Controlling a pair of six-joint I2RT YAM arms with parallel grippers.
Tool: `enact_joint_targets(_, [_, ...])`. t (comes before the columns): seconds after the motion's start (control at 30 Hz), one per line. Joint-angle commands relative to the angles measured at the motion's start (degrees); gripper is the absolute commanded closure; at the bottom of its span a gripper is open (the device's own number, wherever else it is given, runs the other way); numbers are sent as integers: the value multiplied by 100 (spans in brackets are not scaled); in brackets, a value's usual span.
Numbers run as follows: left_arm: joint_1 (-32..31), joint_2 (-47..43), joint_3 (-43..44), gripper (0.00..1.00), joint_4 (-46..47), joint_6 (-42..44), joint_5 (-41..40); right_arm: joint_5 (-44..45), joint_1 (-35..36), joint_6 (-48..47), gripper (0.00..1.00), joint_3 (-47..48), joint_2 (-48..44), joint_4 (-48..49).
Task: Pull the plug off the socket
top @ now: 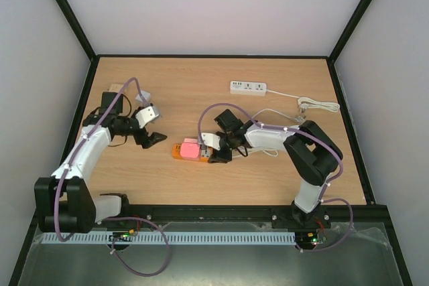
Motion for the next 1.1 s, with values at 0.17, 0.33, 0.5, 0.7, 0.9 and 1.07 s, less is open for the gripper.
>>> enact_joint_targets(0.17, [-304, -501, -297, 9, -408, 675, 147, -157, 28, 225, 13, -283, -140, 497])
enact_joint_targets(0.33, [-744, -438, -138, 8, -355, 265, 308, -200, 20, 595, 4, -441, -499, 1037])
enact_joint_targets(0.5, [-1053, -392, -226, 8, -160, 224, -1, -469, 21, 1138, 0, -972, -901, 2219])
enact_joint_targets(0.7, [-1138, -379, -415, 7, -93, 356, 190, -1055, 46, 1457, 1, -1019, -731, 2832])
enact_joint_targets(0.9, [-1146, -698, -164, 3, -804, 1324, -431, -1139, 65, 1725, 1, -931, -574, 3200])
enact_joint_targets(1.07, [-1247, -1319, -289, 0, -505, 1663, -941, -929, 226, 1615, 1, -1075, -453, 3421])
